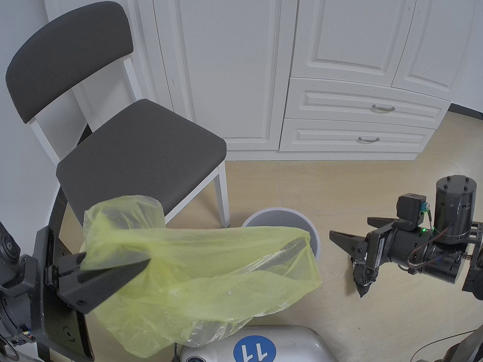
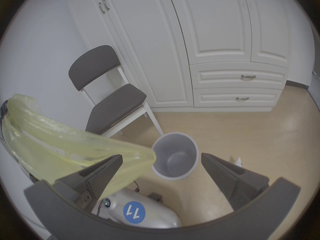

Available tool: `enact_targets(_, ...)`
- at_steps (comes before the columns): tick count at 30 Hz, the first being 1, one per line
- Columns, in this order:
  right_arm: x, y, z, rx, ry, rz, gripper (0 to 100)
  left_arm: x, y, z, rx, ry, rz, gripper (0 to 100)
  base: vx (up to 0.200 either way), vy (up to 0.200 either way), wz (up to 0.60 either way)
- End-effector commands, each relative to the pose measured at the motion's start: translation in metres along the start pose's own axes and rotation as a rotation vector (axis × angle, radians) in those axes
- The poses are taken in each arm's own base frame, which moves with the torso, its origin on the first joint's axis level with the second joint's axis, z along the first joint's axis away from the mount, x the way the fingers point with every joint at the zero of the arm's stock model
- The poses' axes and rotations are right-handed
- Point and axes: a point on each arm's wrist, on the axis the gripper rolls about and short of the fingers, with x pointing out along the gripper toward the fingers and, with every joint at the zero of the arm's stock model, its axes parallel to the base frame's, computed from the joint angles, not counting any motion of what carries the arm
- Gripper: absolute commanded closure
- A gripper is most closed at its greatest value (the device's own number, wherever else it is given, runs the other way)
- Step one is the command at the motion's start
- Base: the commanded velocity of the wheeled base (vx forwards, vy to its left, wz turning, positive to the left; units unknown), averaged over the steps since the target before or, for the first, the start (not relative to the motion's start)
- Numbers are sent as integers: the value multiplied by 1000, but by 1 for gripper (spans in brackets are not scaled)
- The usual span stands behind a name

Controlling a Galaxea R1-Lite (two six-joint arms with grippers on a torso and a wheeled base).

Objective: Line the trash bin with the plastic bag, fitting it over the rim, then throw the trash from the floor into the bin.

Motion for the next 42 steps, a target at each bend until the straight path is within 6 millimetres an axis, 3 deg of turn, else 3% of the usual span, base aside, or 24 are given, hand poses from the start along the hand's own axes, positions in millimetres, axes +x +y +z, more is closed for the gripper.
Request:
enact_targets(1,8,-4,9,-16,-16,-21,0,0,0,-1,-1,3,-5,100,0,0,0)
enact_targets(7,25,-9,40,-51,110,-87,0,2,0,-5,-5,22,-21,100,0,0,0)
enact_targets(10,28,-13,57,80,178,-109,0,1,0,-4,-4,19,-19,100,0,0,0)
enact_targets(12,32,-13,56,172,214,-90,0,1,0,-4,-2,18,-22,100,0,0,0)
enact_targets(16,43,-19,35,230,316,-43,0,1,0,-4,-3,19,-22,100,0,0,0)
enact_targets(21,52,-21,25,212,323,-31,0,1,0,-3,-2,15,-23,100,0,0,0)
enact_targets(31,71,-11,6,192,371,-5,0,1,0,-3,-4,16,-26,100,0,0,0)
enact_targets(35,83,1,-10,164,430,15,0,1,0,-2,-2,9,-25,100,0,0,0)
enact_targets(42,63,8,-34,21,510,72,0,0,0,0,0,1,-22,100,0,0,0)
